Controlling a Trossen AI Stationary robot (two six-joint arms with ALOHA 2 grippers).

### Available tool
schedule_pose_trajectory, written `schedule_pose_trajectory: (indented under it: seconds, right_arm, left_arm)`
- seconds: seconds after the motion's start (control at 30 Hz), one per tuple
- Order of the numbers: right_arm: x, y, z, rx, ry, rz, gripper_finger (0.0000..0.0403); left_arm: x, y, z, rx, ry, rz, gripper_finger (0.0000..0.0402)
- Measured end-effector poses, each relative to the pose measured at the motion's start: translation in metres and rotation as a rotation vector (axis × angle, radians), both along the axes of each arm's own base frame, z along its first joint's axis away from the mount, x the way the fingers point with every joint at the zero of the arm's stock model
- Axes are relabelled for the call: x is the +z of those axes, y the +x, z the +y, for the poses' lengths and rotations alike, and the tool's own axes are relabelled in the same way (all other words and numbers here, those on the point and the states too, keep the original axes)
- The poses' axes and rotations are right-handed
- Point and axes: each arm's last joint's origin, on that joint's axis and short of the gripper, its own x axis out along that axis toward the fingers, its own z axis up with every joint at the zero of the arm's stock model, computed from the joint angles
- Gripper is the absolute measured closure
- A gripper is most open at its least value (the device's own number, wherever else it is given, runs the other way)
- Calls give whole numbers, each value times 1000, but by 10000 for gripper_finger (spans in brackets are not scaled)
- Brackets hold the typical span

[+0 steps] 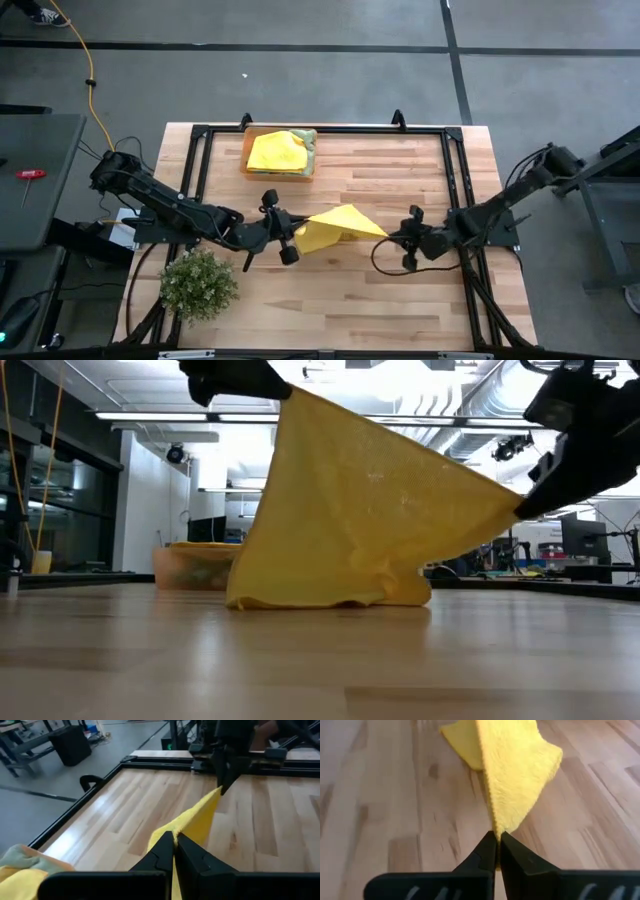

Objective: Fold microfiber towels
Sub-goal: Fold the yellow microfiber cloth

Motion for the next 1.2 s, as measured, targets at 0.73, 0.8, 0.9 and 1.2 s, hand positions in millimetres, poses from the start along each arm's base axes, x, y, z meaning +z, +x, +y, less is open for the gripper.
schedule_pose_trajectory:
  seconds: [0.73,0.8,0.9,1.2]
  right_arm:
    - [181,-8,20,254,25,116,403]
    - [194,-10,29,305,95,103,403]
    - [206,-12,45,349,170,99,403]
    - [191,-5,85,371,254,229,403]
  left_arm:
    - [89,-6,-44,-276,45,-45,401]
    - [95,-13,-57,-310,23,-40,401]
    - [98,-23,-76,-351,-22,-56,401]
    - [83,-27,-98,-333,-75,-29,401]
